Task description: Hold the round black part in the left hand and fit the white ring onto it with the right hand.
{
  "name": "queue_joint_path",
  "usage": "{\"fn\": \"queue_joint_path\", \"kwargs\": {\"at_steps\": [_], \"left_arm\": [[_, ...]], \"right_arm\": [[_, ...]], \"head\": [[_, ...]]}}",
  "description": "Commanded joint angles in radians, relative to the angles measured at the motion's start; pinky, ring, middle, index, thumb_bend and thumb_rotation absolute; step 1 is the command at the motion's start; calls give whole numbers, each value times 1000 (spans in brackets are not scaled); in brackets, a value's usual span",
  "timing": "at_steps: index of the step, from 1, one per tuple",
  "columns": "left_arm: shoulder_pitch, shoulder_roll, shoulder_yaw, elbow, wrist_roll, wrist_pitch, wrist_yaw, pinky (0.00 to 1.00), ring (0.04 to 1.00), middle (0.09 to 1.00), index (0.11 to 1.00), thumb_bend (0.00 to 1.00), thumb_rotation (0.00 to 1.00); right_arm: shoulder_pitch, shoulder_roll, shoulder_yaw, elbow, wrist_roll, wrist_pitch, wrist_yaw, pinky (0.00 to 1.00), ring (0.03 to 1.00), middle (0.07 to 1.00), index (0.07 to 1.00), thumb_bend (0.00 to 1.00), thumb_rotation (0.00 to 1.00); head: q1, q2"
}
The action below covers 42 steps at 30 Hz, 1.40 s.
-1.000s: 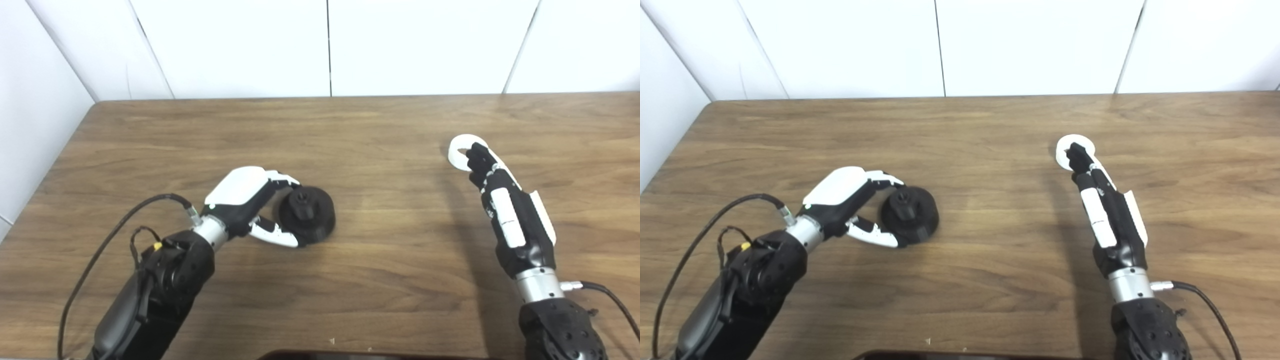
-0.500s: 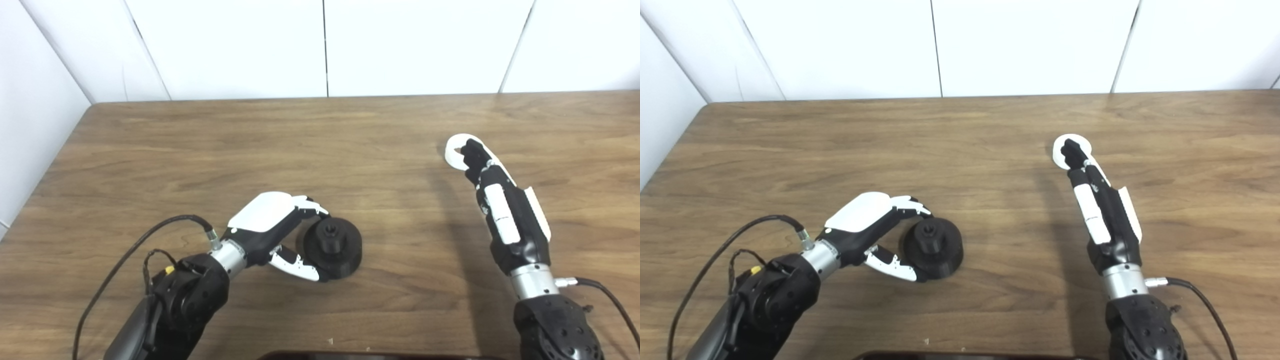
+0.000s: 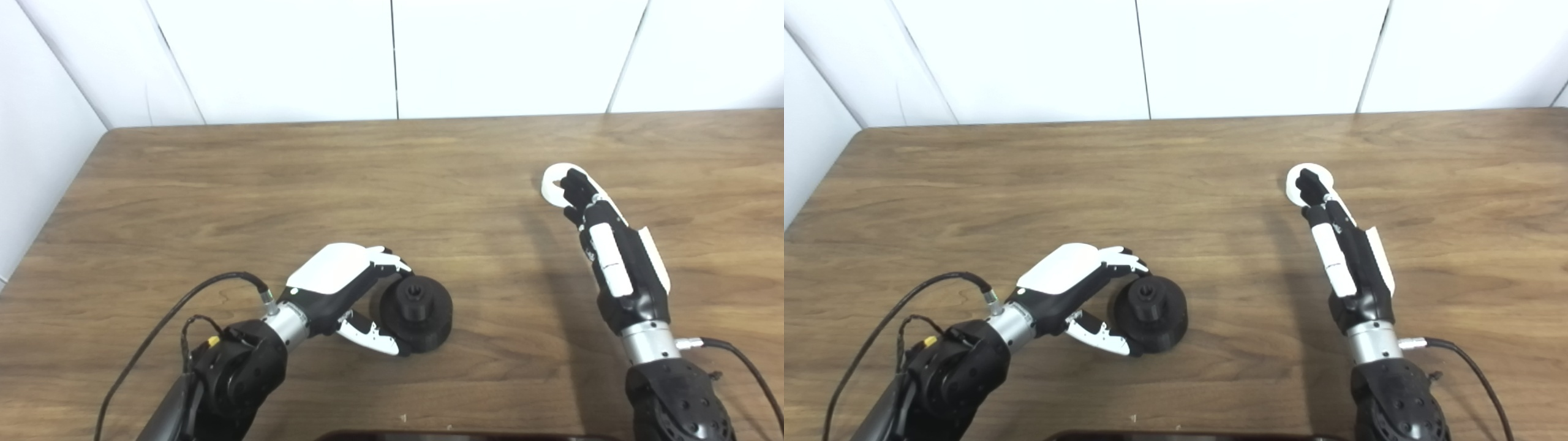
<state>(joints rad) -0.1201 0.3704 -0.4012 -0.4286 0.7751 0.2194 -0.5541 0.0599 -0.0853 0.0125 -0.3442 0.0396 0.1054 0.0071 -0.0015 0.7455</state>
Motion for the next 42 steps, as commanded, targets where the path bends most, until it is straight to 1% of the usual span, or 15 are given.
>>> {"fn": "queue_joint_path", "kwargs": {"at_steps": [1,8,12,13,14,17,18,23,25,26,27,31,35,40,42], "left_arm": [[-17,-7,-7,-9,-5,-29,2,810,936,871,728,649,422],[-19,-10,-8,-3,2,-36,8,807,939,873,731,642,429],[-18,-14,-8,-2,7,-33,7,810,941,874,733,637,421],[-17,-15,-8,-2,7,-34,7,811,942,875,734,637,420],[-17,-16,-7,-1,6,-33,6,814,944,876,735,636,423],[-15,-19,-6,4,5,-38,13,816,942,874,732,639,417],[-14,-20,-6,6,7,-39,14,816,943,874,733,639,419],[-12,-25,-6,10,14,-35,15,819,945,875,735,639,416],[-13,-28,-6,13,17,-35,16,820,946,876,736,640,413],[-13,-28,-6,15,18,-37,17,817,945,875,734,642,413],[-13,-29,-6,17,19,-39,19,813,943,875,733,644,414],[-12,-34,-4,28,20,-49,27,809,939,871,730,647,412],[-12,-37,-4,33,19,-58,34,812,939,870,730,646,417],[-18,-34,-3,35,18,-58,30,820,942,871,733,642,422],[-19,-33,-1,34,16,-57,29,819,942,872,734,641,423]], "right_arm": [[32,29,0,-45,3,-8,-6,953,942,906,897,604,859],[33,22,-4,-53,16,-11,-3,954,941,909,897,607,844],[31,4,-1,-76,-36,7,-11,921,935,907,894,584,851],[28,-2,-5,-89,-38,24,-8,913,934,907,893,575,818],[24,-10,-12,-102,-33,44,-4,837,917,913,892,565,687],[4,-50,-37,-152,-48,99,6,698,862,905,887,578,500],[-7,-67,-44,-175,-75,124,7,658,835,890,879,597,464],[-79,-169,-94,-284,-162,278,31,610,811,854,818,650,435],[-111,-219,-108,-296,-179,316,47,647,831,861,803,647,413],[-127,-249,-113,-292,-189,329,57,737,865,873,797,647,352],[-140,-276,-114,-284,-208,335,66,781,880,875,792,653,312],[-195,-355,-84,-231,-337,363,121,779,880,884,793,714,344],[-273,-395,-30,-160,-460,364,197,772,881,893,790,734,321],[-359,-414,22,-33,-504,345,220,820,895,898,783,777,305],[-396,-413,40,47,-508,310,215,808,895,899,781,789,309]], "head": [[1,0],[-1,-3],[2,-4],[2,-4],[4,-4],[3,-5],[2,-5],[4,-3],[-1,-3],[-2,-4],[-5,-5],[-4,-10],[-3,-13],[-5,-15],[-6,-19]]}}
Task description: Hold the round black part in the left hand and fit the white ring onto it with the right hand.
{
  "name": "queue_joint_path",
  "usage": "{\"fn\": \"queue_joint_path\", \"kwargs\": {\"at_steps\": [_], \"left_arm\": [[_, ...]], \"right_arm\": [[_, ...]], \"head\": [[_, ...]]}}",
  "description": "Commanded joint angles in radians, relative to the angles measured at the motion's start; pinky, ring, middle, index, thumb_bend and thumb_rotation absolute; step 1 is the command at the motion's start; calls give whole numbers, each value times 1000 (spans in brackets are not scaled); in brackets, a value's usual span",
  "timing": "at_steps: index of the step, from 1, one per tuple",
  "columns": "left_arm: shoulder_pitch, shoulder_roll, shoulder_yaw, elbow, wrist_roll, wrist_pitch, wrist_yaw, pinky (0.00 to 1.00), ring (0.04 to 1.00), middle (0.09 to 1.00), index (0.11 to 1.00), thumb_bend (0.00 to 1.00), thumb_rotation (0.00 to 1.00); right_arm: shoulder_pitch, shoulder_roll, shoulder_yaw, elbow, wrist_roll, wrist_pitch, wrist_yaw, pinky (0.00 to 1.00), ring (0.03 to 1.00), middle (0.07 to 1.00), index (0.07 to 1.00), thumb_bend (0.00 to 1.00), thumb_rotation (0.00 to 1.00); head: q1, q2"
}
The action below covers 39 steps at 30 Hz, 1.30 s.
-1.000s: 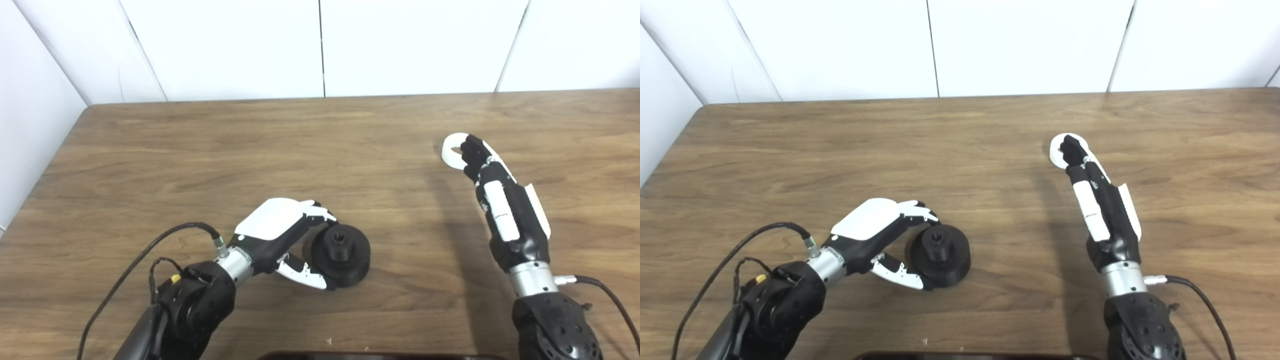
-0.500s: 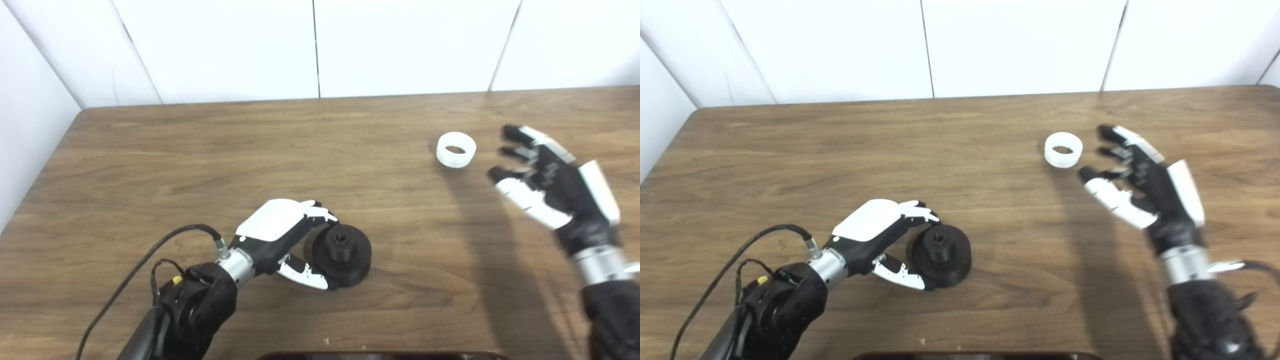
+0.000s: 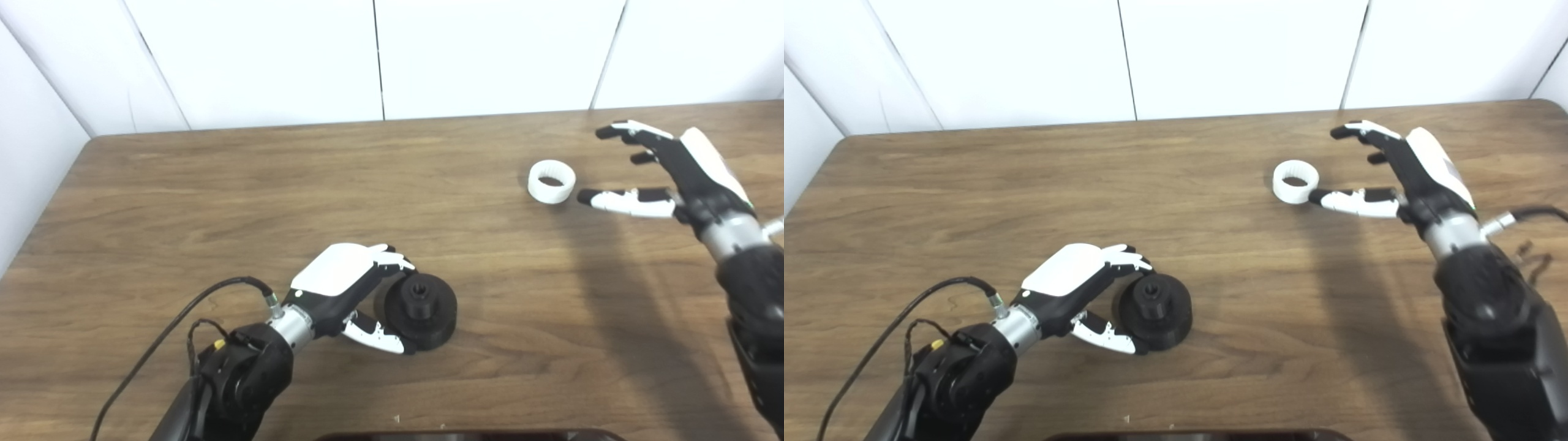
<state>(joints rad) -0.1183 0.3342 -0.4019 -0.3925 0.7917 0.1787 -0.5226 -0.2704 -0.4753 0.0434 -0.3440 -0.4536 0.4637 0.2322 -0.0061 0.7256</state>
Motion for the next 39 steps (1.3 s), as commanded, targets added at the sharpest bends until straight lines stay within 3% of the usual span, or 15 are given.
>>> {"fn": "queue_joint_path", "kwargs": {"at_steps": [1,9,18,27,30,39], "left_arm": [[-20,3,0,-2,-1,-16,-3,817,942,873,734,641,421],[-18,7,6,-3,-1,-18,-2,813,943,874,732,639,433],[-16,9,9,0,-8,-25,1,803,942,876,733,642,433],[-20,13,11,-2,-11,-27,-7,808,942,876,733,636,428],[-19,13,12,-2,-11,-32,-4,802,938,873,730,635,434],[-14,9,13,0,-11,-36,-2,812,941,876,729,639,429]], "right_arm": [[-77,-23,16,73,-19,-59,-12,801,895,899,781,793,315],[-166,-27,76,237,-62,-107,-20,793,903,897,779,806,319],[-224,-18,106,344,-69,-142,-16,801,910,886,774,806,290],[-268,9,119,402,-65,-129,-20,815,921,904,789,804,272],[-280,16,120,409,-61,-121,-14,732,888,912,793,805,279],[-314,1,181,447,-109,-121,12,760,900,900,803,811,338]], "head": [[-2,1],[-8,-3],[-15,-8],[-17,-12],[-18,-12],[-15,-10]]}}
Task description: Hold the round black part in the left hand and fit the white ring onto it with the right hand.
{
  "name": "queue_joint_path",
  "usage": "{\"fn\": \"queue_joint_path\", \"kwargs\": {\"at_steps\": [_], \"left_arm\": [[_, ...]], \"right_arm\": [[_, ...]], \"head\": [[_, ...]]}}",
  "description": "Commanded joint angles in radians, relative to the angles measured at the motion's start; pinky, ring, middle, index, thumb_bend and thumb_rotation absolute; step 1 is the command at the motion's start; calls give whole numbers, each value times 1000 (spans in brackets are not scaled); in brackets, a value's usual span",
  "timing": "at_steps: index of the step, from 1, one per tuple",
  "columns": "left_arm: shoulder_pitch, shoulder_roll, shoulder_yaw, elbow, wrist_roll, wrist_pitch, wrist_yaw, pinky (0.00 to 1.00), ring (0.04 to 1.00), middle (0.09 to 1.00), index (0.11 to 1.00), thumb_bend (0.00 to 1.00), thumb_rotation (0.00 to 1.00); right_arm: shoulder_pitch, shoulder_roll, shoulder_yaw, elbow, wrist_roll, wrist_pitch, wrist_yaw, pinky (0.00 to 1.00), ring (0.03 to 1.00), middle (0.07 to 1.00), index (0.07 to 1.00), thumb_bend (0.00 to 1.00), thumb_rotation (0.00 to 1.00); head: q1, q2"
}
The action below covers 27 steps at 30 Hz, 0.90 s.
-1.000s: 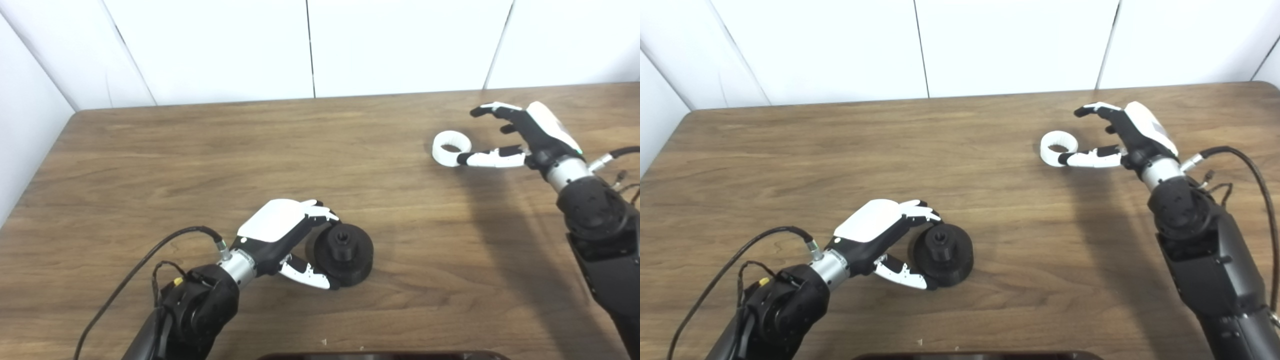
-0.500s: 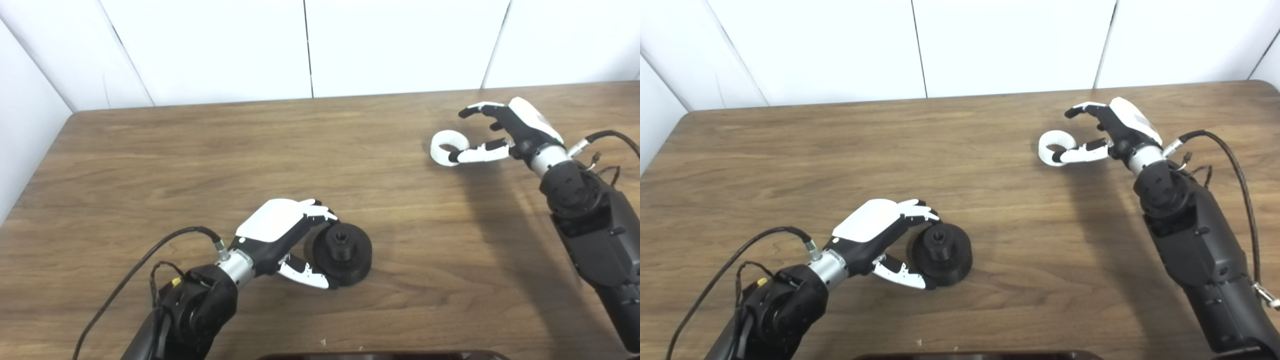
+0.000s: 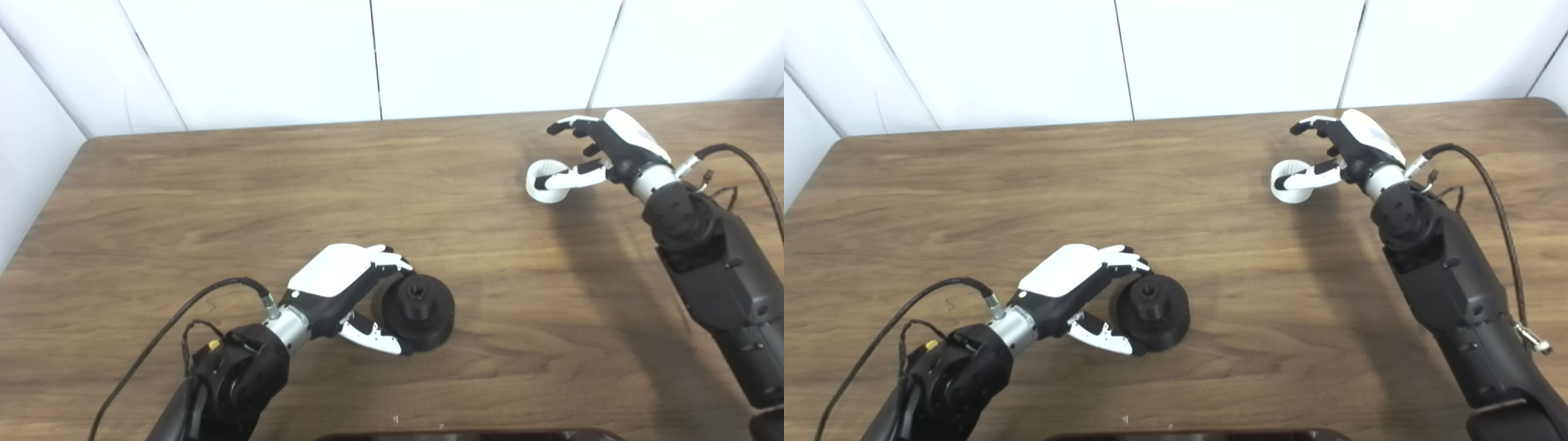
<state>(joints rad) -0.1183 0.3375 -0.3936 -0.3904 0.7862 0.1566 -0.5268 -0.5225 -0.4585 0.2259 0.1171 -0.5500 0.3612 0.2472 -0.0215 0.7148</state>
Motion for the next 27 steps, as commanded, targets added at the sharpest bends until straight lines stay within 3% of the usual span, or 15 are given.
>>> {"fn": "queue_joint_path", "kwargs": {"at_steps": [1,18,27], "left_arm": [[-14,6,4,-2,-5,-13,2,815,942,876,729,639,429],[-11,-2,6,-10,0,-1,-7,809,943,878,732,639,429],[-8,-4,6,-8,-3,-6,-4,807,941,877,730,637,422]], "right_arm": [[-64,-16,2,-12,-14,-18,1,763,904,901,805,810,340],[-93,-38,70,19,-73,-24,51,856,946,909,803,806,336],[-112,-60,73,8,-92,-10,87,900,964,933,818,803,332]], "head": [[0,1],[0,3],[0,1]]}}
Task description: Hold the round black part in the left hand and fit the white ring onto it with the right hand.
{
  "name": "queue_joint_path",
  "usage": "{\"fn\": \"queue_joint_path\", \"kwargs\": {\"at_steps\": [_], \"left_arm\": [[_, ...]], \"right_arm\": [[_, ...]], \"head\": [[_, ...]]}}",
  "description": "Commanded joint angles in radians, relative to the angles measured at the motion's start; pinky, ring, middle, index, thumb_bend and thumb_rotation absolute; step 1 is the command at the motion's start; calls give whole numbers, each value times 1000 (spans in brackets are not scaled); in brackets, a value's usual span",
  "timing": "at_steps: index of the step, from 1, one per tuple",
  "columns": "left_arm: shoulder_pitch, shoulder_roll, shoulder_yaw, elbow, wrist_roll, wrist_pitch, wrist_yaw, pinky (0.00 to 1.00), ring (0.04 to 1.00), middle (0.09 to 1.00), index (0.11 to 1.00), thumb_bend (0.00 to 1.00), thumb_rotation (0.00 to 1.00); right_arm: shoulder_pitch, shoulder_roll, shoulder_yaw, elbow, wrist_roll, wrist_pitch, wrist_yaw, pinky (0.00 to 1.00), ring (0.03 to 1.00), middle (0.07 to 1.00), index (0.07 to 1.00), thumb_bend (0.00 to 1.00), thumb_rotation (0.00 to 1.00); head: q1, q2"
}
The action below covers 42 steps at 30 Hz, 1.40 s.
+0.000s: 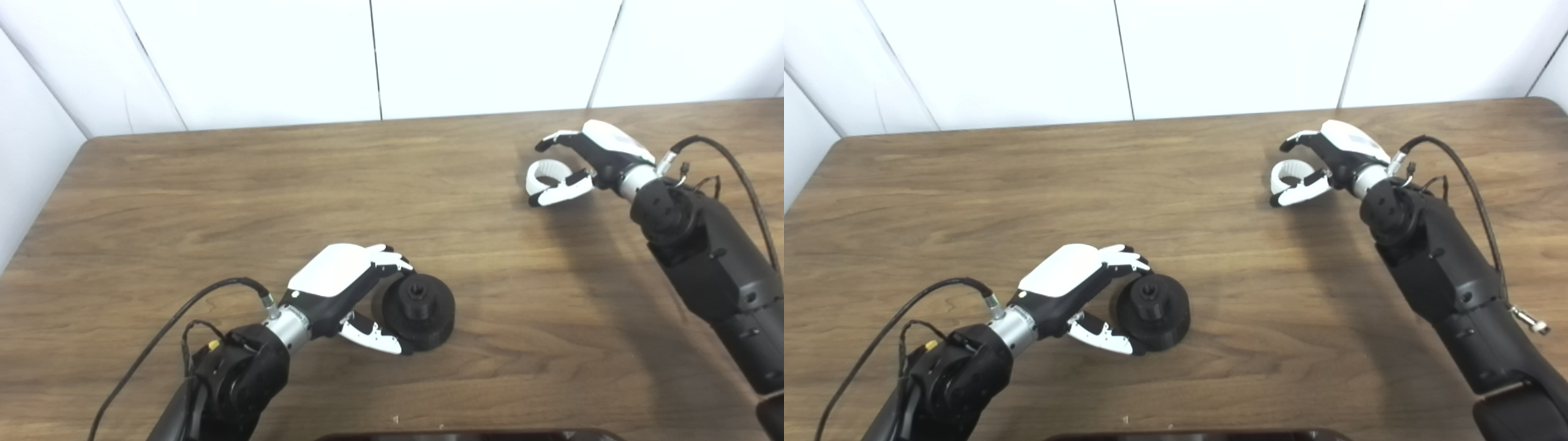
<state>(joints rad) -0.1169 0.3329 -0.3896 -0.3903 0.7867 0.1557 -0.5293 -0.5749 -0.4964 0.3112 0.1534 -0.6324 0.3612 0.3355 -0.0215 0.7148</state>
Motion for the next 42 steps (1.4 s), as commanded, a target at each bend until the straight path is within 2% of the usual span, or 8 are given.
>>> {"fn": "queue_joint_path", "kwargs": {"at_steps": [1,8,21,42], "left_arm": [[-9,0,3,-8,-5,-4,-1,807,941,878,731,637,423],[-6,1,4,-2,-3,-8,4,811,943,877,730,636,434],[-3,-2,8,-3,-13,-8,7,808,941,877,727,636,430],[-7,-12,5,-8,-2,-3,-1,809,940,876,729,638,439]], "right_arm": [[-60,-23,-14,-30,-11,-8,0,909,965,934,819,800,325],[-64,-32,-30,-37,-13,3,9,962,981,938,819,790,322],[-58,-42,-31,-17,-18,1,10,931,980,934,817,793,330],[-39,-12,-20,25,-16,-27,-18,923,972,936,803,802,327]], "head": [[0,1],[-2,0],[-1,1],[9,-3]]}}
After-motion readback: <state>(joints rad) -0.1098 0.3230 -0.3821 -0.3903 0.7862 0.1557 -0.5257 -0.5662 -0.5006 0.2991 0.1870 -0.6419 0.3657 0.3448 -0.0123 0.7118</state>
